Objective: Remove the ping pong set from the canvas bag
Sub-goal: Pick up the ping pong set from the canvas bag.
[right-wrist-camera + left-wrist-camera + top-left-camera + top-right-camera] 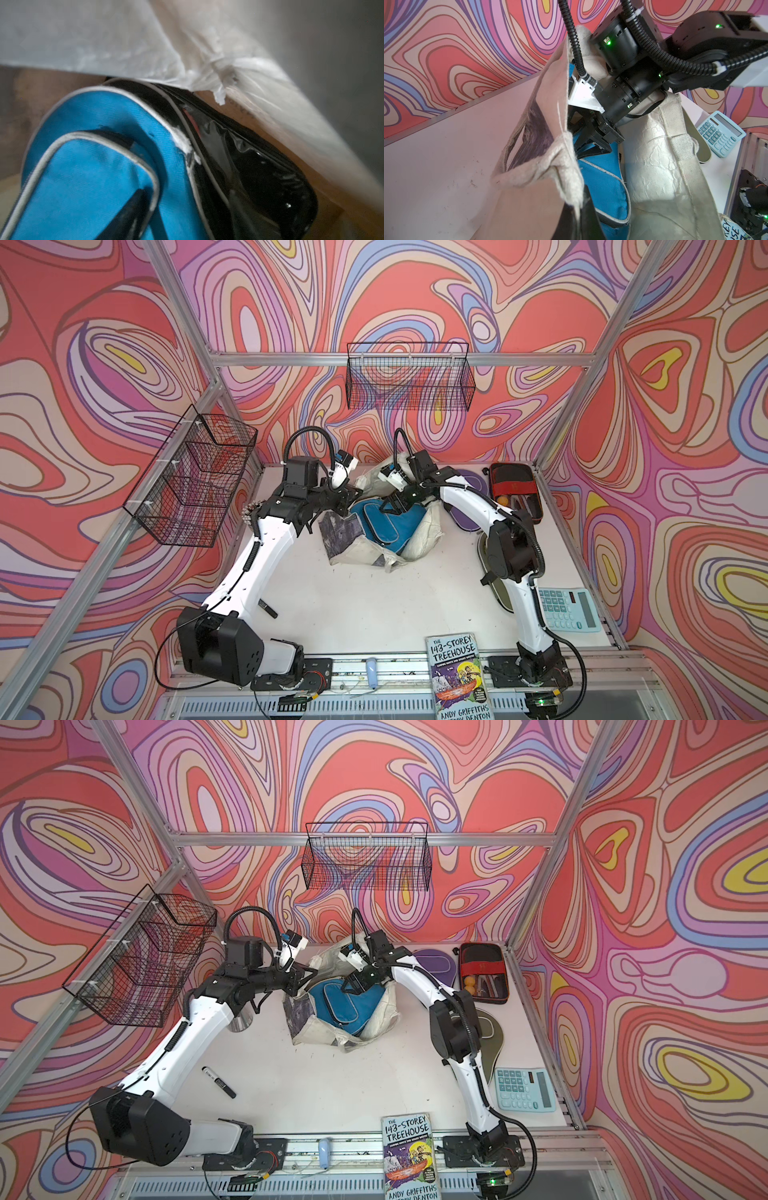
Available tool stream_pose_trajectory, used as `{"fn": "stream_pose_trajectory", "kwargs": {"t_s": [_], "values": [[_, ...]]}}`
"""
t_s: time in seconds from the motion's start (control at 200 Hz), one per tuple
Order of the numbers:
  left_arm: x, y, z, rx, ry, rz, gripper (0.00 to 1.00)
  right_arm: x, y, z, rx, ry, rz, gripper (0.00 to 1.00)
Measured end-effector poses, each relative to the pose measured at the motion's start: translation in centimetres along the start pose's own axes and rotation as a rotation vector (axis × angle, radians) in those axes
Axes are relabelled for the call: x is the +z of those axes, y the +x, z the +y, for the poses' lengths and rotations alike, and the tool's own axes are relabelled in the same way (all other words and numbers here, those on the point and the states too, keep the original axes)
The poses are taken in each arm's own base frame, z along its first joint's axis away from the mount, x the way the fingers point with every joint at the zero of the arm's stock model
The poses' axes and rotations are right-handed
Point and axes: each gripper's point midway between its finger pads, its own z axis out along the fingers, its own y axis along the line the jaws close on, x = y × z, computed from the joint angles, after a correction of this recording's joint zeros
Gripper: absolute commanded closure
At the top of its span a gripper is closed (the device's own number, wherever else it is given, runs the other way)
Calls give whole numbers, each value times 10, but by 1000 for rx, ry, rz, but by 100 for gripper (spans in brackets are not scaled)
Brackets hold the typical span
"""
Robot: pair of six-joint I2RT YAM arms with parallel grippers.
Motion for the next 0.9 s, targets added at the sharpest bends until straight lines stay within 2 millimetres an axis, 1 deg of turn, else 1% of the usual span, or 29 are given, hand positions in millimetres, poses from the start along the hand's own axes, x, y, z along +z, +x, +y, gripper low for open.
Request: {"fn": "stream_pose_trajectory", "kwargs": {"t_s": [0.02, 0.025, 0.05, 0.09, 0.376, 0.466, 0.541, 0.636, 0.731, 0.896], "values": [[0, 0, 0, 0, 0, 0, 100, 0, 0, 1, -6, -7, -1, 83], [0, 0, 0, 0, 0, 0, 100, 0, 0, 2, -3, -9, -1, 83], [0, 0, 0, 0, 1, 0, 100, 0, -1, 3, -6, -15, -4, 92], [0, 0, 0, 0, 1, 0, 100, 0, -1, 4, -8, -21, -7, 100], [0, 0, -3, 7, 15, -2, 100, -10, 1, 10, -1, -15, -20, 100], [-1, 0, -3, 24, 12, -1, 100, -17, 1, 12, 12, 6, -19, 100], [-6, -1, 0, 31, 1, -4, 100, -25, 1, 15, 28, 30, -19, 100], [-17, -4, 10, 25, -25, -24, 100, -39, -4, 22, 48, 61, -33, 100], [-26, -6, 21, 17, -52, -39, 100, -59, -13, 32, 57, 93, -63, 100], [-29, -5, 29, 18, -78, -34, 100, -99, -36, 43, 60, 169, -154, 100]]}}
